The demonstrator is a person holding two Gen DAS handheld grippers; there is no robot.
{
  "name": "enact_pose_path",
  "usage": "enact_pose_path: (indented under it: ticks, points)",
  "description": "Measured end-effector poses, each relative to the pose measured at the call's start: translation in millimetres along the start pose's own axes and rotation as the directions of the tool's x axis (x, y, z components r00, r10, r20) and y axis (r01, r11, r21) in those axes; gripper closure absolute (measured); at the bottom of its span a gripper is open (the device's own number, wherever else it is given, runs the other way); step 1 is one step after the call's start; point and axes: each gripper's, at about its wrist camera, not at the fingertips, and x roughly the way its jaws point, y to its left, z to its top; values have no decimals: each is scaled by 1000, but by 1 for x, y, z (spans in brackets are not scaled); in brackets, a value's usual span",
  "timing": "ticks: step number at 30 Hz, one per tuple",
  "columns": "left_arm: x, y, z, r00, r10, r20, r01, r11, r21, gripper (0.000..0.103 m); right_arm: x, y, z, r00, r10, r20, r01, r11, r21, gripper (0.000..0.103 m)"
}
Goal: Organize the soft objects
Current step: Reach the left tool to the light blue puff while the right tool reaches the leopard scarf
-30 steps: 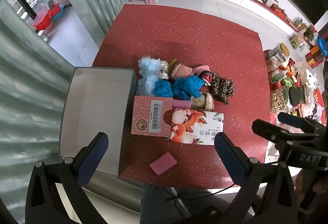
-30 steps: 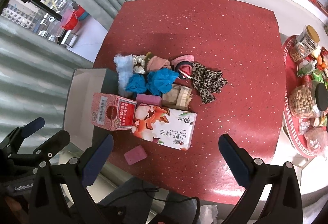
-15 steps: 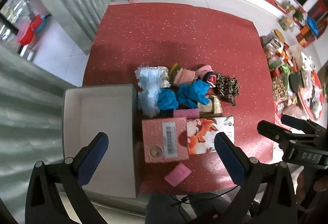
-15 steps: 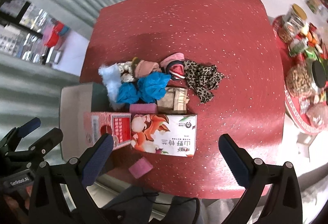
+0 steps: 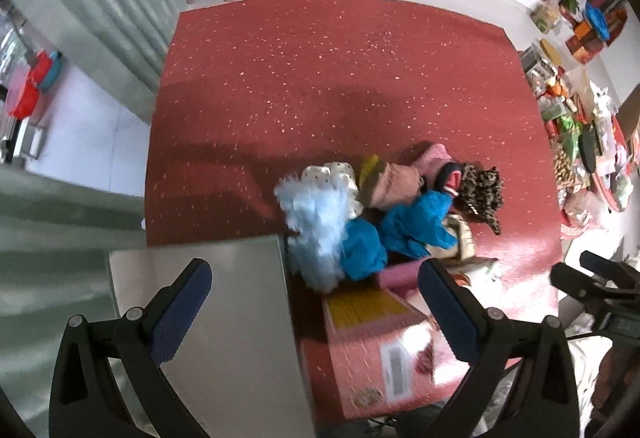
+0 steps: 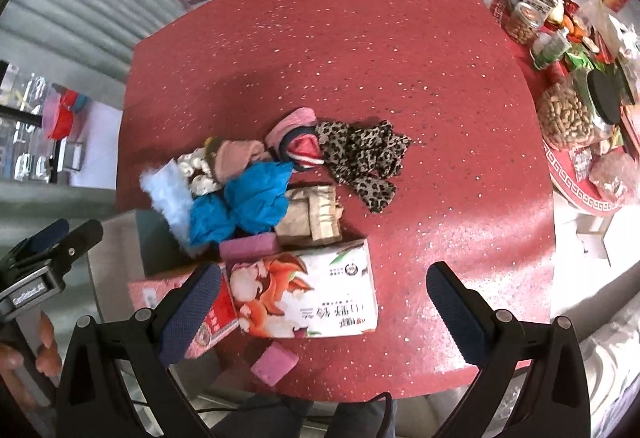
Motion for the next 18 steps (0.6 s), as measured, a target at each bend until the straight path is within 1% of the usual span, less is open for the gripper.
enact_pose_path:
  ticks: [3,6,9,13,18]
  points:
    - [20,0,9,999,-4,-33,5,1000,30,0,7,-7,7,1000,1,-7,-1,1000,26,0]
    - [40,-5,16,998,-10,-62,14,998,62,0,13,-10,12,1000,-3,-8,3,1000,28,0]
    - [61,-11,21,995,2,-95,6,996,87,0,24,-16,20,1000,9,-14,-8,999,36,0]
    - [83,-16,26,992,9,-125,2,996,88,0,41,-29,24,999,16,-30,-14,998,67,0]
    - [104,-18,33,987,8,-161,4,997,77,0,65,-47,33,999,-15,-49,19,996,92,0]
